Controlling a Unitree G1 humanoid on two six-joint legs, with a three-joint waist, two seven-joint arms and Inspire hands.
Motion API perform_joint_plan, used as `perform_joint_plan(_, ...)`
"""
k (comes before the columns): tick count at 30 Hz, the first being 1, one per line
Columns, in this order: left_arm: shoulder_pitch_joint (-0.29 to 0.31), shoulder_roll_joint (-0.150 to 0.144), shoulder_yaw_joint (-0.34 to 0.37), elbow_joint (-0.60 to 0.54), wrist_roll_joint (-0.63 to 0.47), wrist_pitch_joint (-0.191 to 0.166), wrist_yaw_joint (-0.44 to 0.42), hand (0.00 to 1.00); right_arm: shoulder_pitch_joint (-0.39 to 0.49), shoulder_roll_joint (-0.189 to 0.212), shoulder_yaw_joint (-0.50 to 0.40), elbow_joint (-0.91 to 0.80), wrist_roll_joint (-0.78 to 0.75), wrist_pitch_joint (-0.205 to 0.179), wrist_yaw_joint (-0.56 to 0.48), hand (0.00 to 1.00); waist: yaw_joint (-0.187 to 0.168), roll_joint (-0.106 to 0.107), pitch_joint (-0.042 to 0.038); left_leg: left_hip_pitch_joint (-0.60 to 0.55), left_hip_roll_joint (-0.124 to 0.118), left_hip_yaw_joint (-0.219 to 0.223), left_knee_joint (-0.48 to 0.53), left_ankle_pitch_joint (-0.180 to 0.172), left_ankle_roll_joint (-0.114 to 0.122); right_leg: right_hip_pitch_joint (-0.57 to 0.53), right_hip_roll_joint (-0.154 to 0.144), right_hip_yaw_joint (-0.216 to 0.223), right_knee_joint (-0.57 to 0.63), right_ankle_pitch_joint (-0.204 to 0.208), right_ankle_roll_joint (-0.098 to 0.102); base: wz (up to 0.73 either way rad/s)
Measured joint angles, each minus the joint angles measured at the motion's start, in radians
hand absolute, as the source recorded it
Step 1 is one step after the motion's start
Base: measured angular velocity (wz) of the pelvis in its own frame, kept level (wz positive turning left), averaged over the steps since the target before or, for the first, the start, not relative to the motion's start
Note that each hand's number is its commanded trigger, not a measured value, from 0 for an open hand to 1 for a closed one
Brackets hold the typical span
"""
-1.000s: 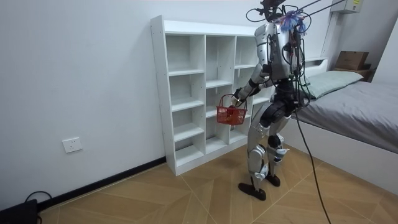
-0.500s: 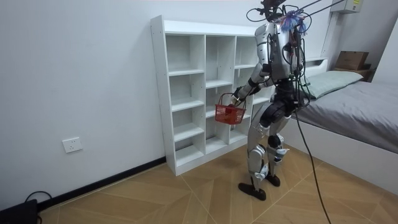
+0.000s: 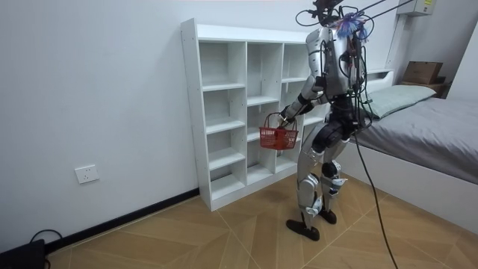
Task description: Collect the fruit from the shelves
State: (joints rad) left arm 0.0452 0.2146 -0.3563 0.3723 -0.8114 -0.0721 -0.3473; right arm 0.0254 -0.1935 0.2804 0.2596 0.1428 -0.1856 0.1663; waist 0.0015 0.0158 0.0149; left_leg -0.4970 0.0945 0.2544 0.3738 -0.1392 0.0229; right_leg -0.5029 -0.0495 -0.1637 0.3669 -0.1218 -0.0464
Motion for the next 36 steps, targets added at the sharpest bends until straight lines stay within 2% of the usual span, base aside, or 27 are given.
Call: perform_joint_plan(36, 0.02, 0.022, 0.003, -0.014, -0.003, 0.0, -0.02, 1.0, 0.049, 0.01, -0.026, -0.033, -0.03, -0.001, 0.023, 1.0, -0.008, -0.004, 0.0001, 0.014, 0.001, -0.002, 0.002, 0.0, 0.0, 0.017, 0.0, -0.001, -0.003, 0.0, 0.0, 0.0)
